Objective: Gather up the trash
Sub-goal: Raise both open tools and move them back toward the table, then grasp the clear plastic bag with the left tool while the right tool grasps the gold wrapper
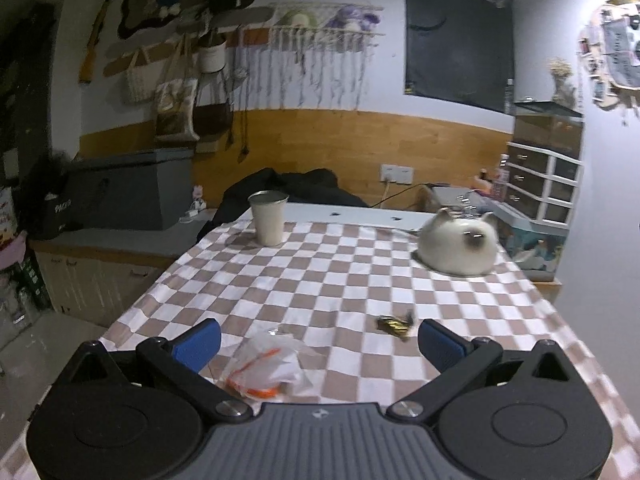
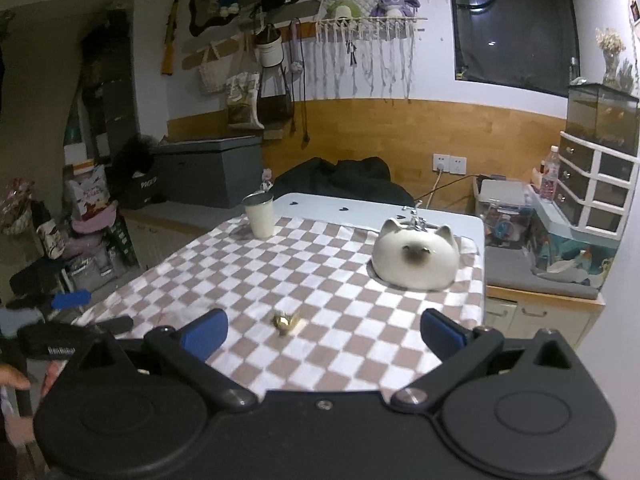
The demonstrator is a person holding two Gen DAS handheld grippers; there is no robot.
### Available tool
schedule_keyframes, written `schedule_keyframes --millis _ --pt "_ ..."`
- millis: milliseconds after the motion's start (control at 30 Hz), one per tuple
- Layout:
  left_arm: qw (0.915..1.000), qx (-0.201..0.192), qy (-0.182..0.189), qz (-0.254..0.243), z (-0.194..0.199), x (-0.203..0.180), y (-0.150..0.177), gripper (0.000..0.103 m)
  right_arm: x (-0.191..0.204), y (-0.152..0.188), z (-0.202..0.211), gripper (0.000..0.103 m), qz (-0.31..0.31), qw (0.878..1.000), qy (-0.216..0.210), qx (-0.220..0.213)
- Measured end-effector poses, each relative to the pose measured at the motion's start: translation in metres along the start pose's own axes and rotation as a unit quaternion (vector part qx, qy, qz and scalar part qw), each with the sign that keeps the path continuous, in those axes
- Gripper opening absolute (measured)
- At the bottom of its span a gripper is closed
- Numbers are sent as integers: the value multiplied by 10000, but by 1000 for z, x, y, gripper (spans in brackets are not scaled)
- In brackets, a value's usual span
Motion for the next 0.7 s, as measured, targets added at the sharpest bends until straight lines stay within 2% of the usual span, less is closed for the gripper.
schedule_keyframes --millis 267,367,500,567,633,700 --pt "9998 80 -190 -24 -72 18 21 103 8 5 -94 103 -48 10000 0 -27" --pt "9996 227 -158 -94 -91 27 27 103 16 10 -126 103 76 10000 2 46" --pt "9991 199 -306 -205 -96 40 25 103 26 17 -167 103 123 9998 -110 124" --pt "9992 228 -314 -101 -98 49 26 101 31 23 -189 103 68 9997 -162 197" --pt "9988 314 -340 -134 -103 53 29 92 36 29 -209 103 97 9993 -233 269" --pt "9982 423 -365 -205 -109 55 32 88 43 35 -228 103 279 9985 -182 445"
Point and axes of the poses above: each gripper's, at about its wrist camera, not at the fingertips, and z roughly against the way its jaws point, x to its left, y to its underside, the point moved 2 cm from there along -z, roughly the way its jaws point, and after that the axes turned 11 degrees about z, right-handed, at the moved point
